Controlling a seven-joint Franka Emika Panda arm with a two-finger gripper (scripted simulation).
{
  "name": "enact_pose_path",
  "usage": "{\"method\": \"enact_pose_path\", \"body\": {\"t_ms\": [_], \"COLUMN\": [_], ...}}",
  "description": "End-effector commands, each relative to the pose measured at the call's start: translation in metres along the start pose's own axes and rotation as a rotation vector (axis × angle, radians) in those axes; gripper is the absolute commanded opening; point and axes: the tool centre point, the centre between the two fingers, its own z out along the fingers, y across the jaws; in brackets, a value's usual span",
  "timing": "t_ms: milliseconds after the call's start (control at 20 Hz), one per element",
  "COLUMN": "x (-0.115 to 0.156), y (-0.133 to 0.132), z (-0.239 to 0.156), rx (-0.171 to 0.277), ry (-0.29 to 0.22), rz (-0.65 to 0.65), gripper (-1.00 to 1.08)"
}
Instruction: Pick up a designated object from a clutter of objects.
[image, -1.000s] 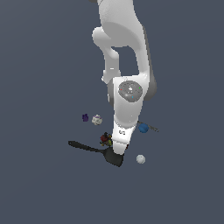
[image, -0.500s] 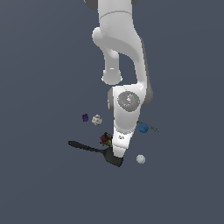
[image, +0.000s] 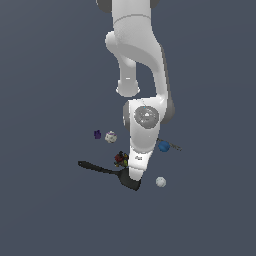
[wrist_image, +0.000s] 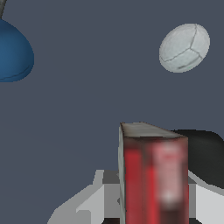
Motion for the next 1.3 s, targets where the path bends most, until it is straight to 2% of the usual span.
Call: {"method": "enact_pose_path", "body": {"t_ms": [0,350,650,950,1250], "x": [0.000,0.000,-0.002,-0.005,-0.009], "y": [0.000,-0.001,-0.007,-0.016,-0.029], "z": [0.000,-0.006,-0.030,-0.074,-0.136], "rx": [0.001,0.000,0.000,0.000,0.000], "ry": [0.000,0.000,-0.001,-0.002,-0.001], "rz": [0.000,0.000,-0.001,-0.001,-0.002], "gripper": [-1.00,-1.00,-1.00,-1.00,-1.00]}}
